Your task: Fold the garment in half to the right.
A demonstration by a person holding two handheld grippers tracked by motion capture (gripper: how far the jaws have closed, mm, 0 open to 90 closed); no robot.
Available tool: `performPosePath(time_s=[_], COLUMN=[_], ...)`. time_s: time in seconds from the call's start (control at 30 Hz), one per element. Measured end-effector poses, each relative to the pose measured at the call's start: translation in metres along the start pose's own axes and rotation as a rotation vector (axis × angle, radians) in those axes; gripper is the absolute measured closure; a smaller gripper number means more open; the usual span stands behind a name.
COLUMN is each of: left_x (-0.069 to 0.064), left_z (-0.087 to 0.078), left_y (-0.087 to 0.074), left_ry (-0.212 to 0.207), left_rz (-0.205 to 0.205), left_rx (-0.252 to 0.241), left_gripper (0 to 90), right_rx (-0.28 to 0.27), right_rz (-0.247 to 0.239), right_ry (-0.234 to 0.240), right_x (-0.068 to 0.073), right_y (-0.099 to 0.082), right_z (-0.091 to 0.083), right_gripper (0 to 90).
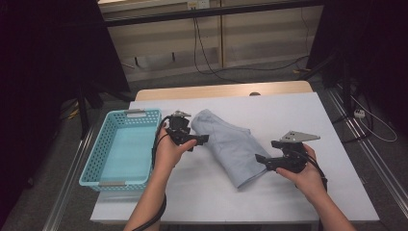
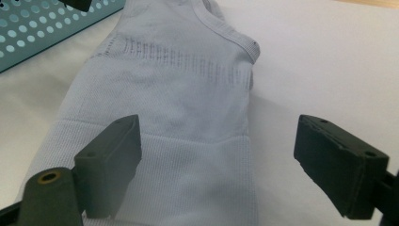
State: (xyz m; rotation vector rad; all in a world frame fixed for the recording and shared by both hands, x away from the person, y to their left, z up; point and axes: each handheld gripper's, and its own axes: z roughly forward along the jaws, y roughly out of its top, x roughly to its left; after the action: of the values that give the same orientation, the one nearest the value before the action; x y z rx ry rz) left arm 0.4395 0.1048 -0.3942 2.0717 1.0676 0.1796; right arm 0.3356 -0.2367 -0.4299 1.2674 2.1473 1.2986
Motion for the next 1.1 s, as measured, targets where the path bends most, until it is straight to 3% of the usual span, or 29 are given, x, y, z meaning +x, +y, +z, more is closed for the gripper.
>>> performPosePath(time_s=[0.47,0.57,1.1], left_x=[-0.01,-0.01,-0.019], left_z=[-0.003,-0.002,0.0], left_y=[-0.009,-0.011,-0.017], left_ry=[-0.032,-0.03,-0.043], left_rz=[0.004,0.008,-0.001], left_rx=[0.004,0.021,0.011], left_gripper=[13.7,13.5,13.4], right_rx=[0.002,0.001,0.008], right_rz=[-0.011,-0.013,-0.036], right_ry=[-0.007,-0.009,-0.029], right_x=[0.003,0.004,0.004], right_y=[-0.004,-0.005,-0.017], right_z=[-0.006,-0.009,-0.029], right_gripper=[12.6,12.2,11.3])
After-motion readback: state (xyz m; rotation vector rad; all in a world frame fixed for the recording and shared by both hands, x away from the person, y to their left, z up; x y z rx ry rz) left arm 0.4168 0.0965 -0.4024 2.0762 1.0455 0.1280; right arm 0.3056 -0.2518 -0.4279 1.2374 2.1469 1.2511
